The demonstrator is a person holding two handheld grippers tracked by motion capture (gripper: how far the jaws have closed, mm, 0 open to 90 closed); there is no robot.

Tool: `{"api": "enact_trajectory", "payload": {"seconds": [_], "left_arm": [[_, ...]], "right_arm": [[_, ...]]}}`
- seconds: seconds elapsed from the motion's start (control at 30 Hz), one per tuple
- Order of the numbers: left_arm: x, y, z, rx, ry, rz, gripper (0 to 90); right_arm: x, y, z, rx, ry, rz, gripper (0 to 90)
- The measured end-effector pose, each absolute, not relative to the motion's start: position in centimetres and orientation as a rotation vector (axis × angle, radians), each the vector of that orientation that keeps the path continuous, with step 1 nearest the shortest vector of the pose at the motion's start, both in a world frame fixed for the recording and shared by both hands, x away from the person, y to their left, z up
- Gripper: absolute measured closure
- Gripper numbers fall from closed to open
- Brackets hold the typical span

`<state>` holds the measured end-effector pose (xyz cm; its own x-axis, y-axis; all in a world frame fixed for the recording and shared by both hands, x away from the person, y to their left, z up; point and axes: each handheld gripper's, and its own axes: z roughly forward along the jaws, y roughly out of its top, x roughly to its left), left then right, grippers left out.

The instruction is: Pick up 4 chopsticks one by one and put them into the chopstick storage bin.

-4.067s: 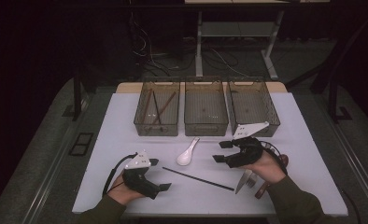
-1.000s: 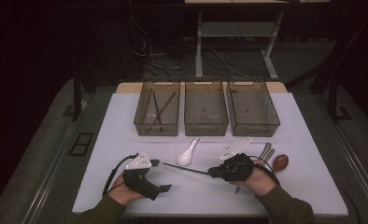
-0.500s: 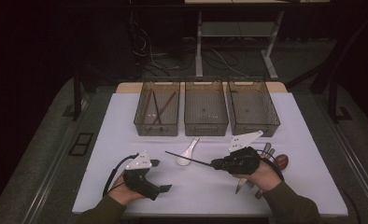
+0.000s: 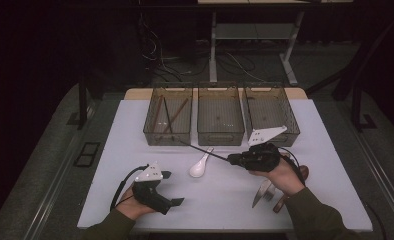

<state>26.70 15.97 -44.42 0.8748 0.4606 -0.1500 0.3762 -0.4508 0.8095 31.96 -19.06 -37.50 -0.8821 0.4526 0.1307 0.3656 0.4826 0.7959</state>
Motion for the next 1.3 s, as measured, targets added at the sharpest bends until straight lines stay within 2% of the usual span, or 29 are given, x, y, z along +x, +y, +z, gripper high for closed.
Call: {"api": "enact_trajectory", "payload": {"seconds": [0.5,1.3], "left_arm": [[26.7,15.9,-44.4,2.094,0.608,0.109,0.0],[26.6,15.9,-44.4,2.087,0.602,0.110,0.0]], "right_arm": [[35.4,-17.9,-35.7,0.805,2.511,1.387,85.3],[42.3,-10.7,-33.9,0.910,2.469,1.302,85.3]]}}
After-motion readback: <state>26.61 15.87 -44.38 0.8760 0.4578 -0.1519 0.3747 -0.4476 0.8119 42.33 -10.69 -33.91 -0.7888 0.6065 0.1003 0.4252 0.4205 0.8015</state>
